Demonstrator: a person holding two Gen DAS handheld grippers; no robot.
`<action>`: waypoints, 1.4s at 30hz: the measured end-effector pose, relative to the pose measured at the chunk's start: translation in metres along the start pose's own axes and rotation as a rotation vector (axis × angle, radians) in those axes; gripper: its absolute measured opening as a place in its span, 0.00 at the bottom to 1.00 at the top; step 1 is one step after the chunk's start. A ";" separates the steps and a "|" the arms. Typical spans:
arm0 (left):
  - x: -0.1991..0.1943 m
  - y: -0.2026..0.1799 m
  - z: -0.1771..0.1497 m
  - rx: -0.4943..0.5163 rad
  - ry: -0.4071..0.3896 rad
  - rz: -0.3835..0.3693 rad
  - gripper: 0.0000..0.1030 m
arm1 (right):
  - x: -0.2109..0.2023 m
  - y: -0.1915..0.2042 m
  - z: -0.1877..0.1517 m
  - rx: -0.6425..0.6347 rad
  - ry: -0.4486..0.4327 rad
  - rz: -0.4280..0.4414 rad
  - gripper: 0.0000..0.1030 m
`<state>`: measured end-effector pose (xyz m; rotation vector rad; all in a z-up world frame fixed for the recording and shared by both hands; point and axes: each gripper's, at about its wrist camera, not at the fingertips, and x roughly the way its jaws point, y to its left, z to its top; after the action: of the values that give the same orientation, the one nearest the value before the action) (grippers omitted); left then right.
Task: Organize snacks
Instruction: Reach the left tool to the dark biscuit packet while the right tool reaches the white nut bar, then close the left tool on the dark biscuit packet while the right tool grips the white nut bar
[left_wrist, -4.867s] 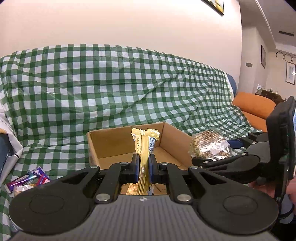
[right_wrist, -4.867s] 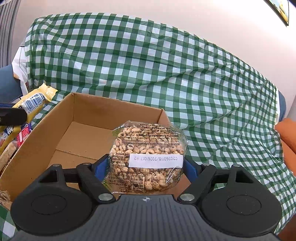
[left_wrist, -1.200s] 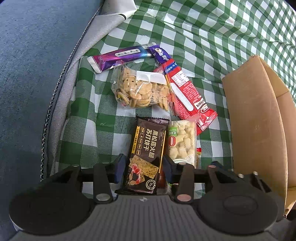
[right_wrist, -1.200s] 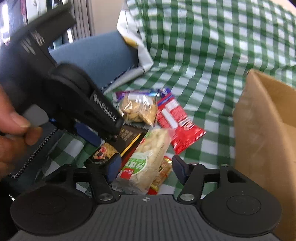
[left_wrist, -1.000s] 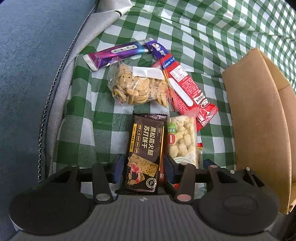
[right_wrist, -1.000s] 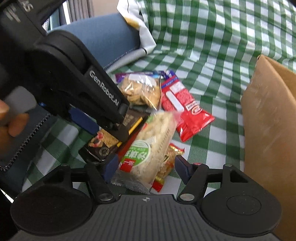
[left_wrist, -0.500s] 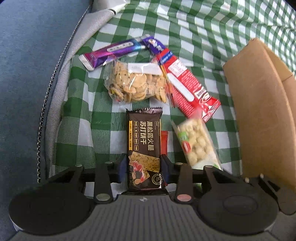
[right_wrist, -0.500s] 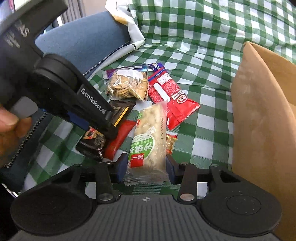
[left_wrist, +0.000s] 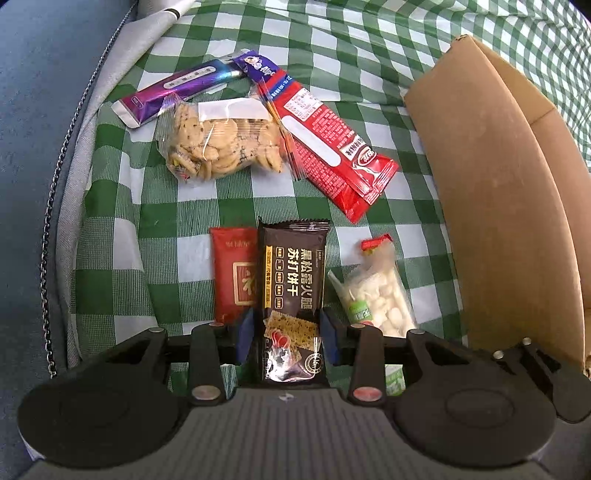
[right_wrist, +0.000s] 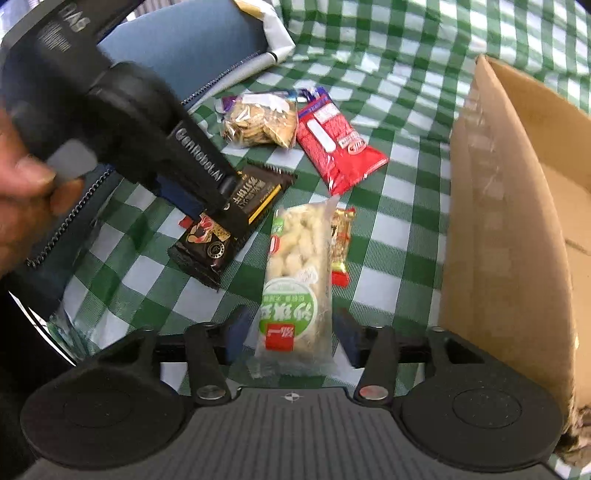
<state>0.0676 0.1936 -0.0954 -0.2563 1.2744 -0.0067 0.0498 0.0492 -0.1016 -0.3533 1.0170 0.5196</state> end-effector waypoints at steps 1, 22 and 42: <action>0.001 -0.002 0.001 0.005 0.000 0.003 0.42 | 0.000 0.000 0.000 -0.013 -0.013 -0.011 0.63; 0.013 -0.021 0.006 0.073 0.001 0.065 0.59 | 0.017 0.001 0.006 -0.059 -0.008 -0.047 0.50; 0.004 -0.004 0.007 -0.026 -0.029 0.086 0.44 | 0.008 -0.007 0.007 -0.020 -0.002 -0.041 0.47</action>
<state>0.0757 0.1900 -0.0966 -0.2235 1.2567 0.0869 0.0619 0.0487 -0.1048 -0.3905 1.0010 0.4935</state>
